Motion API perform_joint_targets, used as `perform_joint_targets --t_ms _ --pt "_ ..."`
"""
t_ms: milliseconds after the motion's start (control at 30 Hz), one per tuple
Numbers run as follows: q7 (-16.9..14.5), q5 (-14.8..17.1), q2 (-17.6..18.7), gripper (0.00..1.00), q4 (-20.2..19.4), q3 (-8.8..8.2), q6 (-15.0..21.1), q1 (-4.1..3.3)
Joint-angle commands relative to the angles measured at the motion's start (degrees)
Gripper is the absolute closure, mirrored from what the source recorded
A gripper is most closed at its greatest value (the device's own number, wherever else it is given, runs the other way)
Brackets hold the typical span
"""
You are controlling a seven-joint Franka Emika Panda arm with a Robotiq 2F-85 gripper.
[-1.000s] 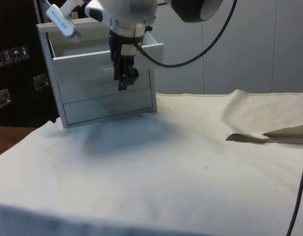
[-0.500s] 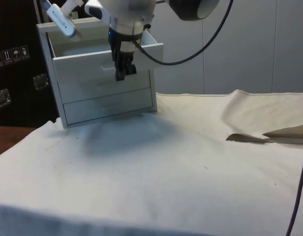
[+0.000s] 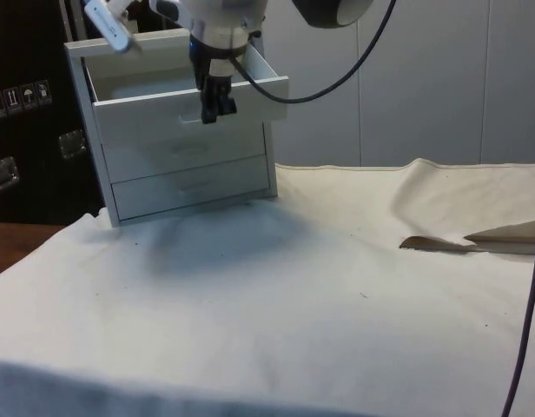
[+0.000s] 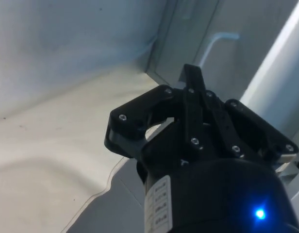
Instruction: Open the drawer, then close it.
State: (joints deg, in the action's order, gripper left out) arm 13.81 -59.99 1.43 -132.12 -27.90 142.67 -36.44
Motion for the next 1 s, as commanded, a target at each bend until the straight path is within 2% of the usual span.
perform_joint_targets --t_ms 0,133,400,433,467,667,733,767,800,967 --pt "0.0 -0.9 -0.1 1.0 0.3 -0.34 -0.1 0.17" --pt "-0.1 -0.5 0.0 1.0 0.7 -0.97 0.0 0.06" --pt "-1.0 -0.8 0.1 1.0 2.3 -2.41 0.1 0.4" --pt "-0.6 -0.5 0.0 1.0 1.9 -2.23 0.0 0.17" --pt "-1.1 -0.9 0.1 1.0 2.5 -2.52 0.1 0.46" --pt "-1.4 -1.0 0.3 1.0 3.7 -3.32 -0.1 0.63" --pt "-1.6 -1.0 0.4 1.0 4.0 -3.5 -0.2 0.63" --pt "-1.0 -0.5 -0.1 1.0 3.3 -3.09 -0.5 0.17" --pt "-1.7 -1.0 0.4 1.0 4.2 -3.61 -0.3 0.63" --pt "-2.4 -0.9 0.8 1.0 5.6 -4.41 -0.7 0.46"
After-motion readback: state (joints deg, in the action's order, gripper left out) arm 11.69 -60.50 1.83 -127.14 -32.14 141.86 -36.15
